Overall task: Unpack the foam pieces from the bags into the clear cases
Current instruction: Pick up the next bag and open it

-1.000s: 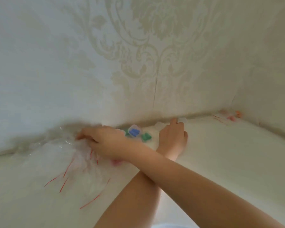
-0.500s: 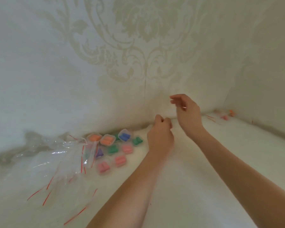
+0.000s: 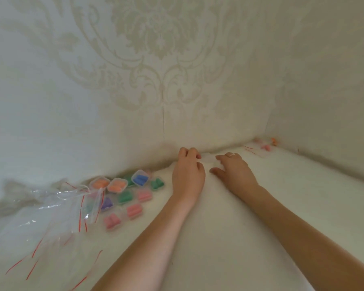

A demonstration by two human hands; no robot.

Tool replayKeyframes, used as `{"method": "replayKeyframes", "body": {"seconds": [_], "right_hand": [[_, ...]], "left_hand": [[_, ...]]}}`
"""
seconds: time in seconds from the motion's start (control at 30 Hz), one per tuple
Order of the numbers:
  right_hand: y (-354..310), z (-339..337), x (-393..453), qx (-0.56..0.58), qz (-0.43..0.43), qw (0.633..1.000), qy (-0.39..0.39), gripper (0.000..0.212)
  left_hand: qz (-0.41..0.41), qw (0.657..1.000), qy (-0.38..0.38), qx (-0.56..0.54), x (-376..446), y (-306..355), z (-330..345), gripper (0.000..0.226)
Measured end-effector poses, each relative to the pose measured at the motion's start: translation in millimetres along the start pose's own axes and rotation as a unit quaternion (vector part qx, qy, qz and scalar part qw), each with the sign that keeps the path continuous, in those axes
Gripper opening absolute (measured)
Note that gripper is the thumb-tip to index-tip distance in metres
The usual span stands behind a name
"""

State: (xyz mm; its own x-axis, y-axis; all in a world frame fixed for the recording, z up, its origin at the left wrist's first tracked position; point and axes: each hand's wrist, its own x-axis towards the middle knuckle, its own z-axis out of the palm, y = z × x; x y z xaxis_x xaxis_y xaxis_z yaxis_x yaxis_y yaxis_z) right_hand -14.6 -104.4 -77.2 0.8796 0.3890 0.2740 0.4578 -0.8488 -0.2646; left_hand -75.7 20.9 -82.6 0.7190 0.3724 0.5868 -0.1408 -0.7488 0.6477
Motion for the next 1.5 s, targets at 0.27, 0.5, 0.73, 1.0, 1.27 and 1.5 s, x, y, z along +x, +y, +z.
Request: {"method": "replayKeyframes", "body": {"seconds": [0.27, 0.5, 0.73, 1.0, 1.27, 1.5], "right_hand": [[-2.9, -21.9, -37.0, 0.395, 0.005, 0.907, 0.148, 0.029], [6.5, -16.3, -34.4, 0.372, -0.039, 0.924, 0.084, 0.024], [37.9, -26.4, -8.8, 0.356, 0.062, 0.918, 0.166, 0.029], [103.5, -18.1, 67.0, -0.083, 0.086, 0.993, 0.021, 0.067], [113.0, 0.1, 74.0, 0.034, 0.083, 0.993, 0.081, 0.024], [131.6, -20.5, 66.4, -0.065, 0.123, 0.957, 0.255, 0.045]], "left_hand": [[-0.185, 0.91, -0.153, -0.338, -1.3, 23.5, -0.3, 0.016], [-0.253, 0.809, -0.232, -0.477, 0.5, 22.5, 2.3, 0.021], [0.045, 0.957, -0.276, -0.078, -10.2, 16.4, 11.9, 0.024], [0.005, 0.907, -0.386, -0.171, -10.1, 22.5, 10.6, 0.018], [-0.05, 0.876, -0.39, -0.279, -6.3, 18.7, 13.3, 0.019], [-0.08, 0.865, -0.387, -0.308, -4.7, 20.1, 11.6, 0.024]]}}
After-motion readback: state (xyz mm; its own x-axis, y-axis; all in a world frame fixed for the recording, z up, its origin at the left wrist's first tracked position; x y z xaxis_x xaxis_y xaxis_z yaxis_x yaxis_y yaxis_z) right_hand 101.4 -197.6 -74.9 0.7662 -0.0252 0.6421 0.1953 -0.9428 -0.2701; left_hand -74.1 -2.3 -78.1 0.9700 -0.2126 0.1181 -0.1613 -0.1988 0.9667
